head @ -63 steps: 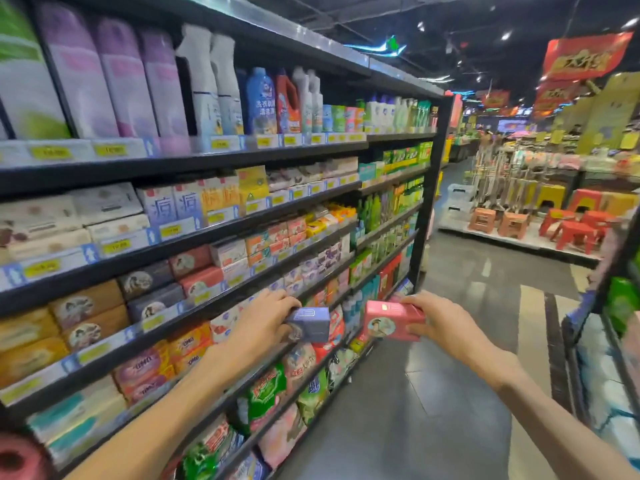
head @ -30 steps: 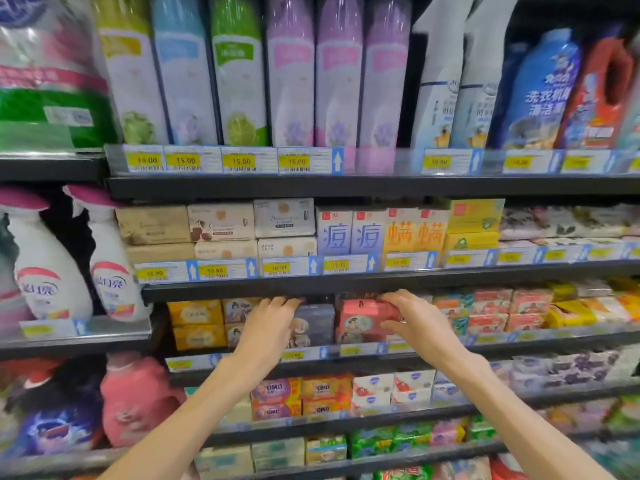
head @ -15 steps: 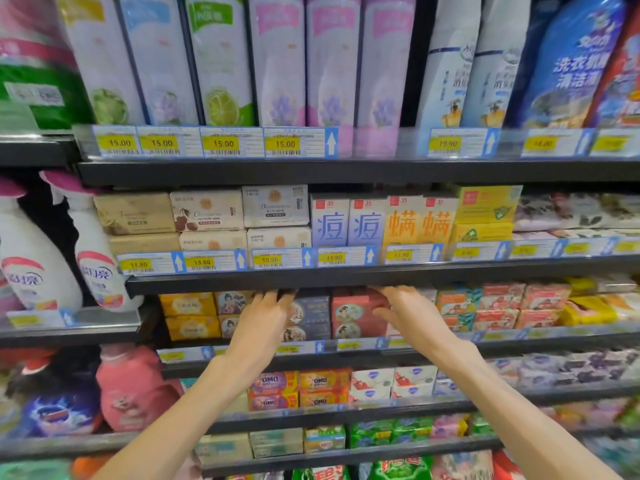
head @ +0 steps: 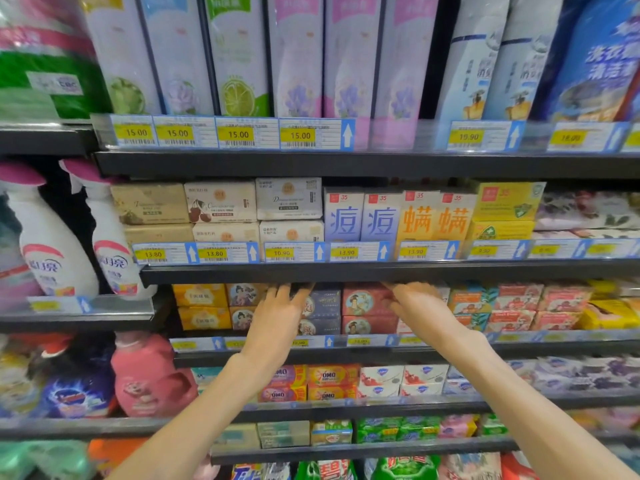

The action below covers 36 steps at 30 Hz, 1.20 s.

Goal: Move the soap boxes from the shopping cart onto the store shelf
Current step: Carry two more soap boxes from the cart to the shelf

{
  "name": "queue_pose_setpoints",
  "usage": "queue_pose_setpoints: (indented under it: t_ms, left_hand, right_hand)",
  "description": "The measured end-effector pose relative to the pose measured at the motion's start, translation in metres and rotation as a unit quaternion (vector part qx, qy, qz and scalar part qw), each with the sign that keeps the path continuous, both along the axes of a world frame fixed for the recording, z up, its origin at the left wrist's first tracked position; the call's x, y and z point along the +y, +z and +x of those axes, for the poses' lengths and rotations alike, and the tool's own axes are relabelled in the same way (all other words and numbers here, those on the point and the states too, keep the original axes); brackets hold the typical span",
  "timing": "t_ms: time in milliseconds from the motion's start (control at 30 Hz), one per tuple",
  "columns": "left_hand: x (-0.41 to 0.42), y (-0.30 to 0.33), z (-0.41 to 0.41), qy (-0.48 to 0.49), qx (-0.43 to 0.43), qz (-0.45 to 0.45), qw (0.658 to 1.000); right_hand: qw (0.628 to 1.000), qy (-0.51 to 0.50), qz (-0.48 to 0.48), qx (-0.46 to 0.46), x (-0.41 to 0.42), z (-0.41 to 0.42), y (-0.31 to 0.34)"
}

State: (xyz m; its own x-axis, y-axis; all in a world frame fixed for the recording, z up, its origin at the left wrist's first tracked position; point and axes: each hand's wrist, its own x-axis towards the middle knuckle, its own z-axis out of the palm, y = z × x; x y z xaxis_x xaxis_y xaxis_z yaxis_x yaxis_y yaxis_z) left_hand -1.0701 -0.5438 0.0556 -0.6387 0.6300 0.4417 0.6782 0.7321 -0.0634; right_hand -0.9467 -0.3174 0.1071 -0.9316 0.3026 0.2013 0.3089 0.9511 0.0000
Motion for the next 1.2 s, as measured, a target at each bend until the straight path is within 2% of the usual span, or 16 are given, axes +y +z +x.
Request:
queue_pose_setpoints:
  t_ms: [100,400,900,1067,1200]
  left_hand:
    - [0.001,0.0,0.008,0.006,0.005,0.011,1.0]
    - [0.004,0.0,0.015,0.014,0.009,0.035,0.999]
    - [0.009,-0.003,0.013,0.027,-0.013,0.045,0.999]
    - [0.008,-0.008,0.024,0.045,-0.008,0.078,0.996]
    - [-0.011,-0.027,0.048,0.054,-0.025,0.12,0.991]
  right_hand:
    - [0.999,-0.002,0.049,-0.002,0.002,-0.004,-0.009]
    - [0.989,-0.015,0.105,0.103,0.0,-0.005,-0.037]
    - [0.988,-0.031,0.113,0.103,0.001,-0.006,-0.047]
    - [0.984,0.013,0.083,0.158,-0.004,0.004,-0.048]
    - [0.968,0.119,0.054,0.216,-0.012,0.014,-0.061]
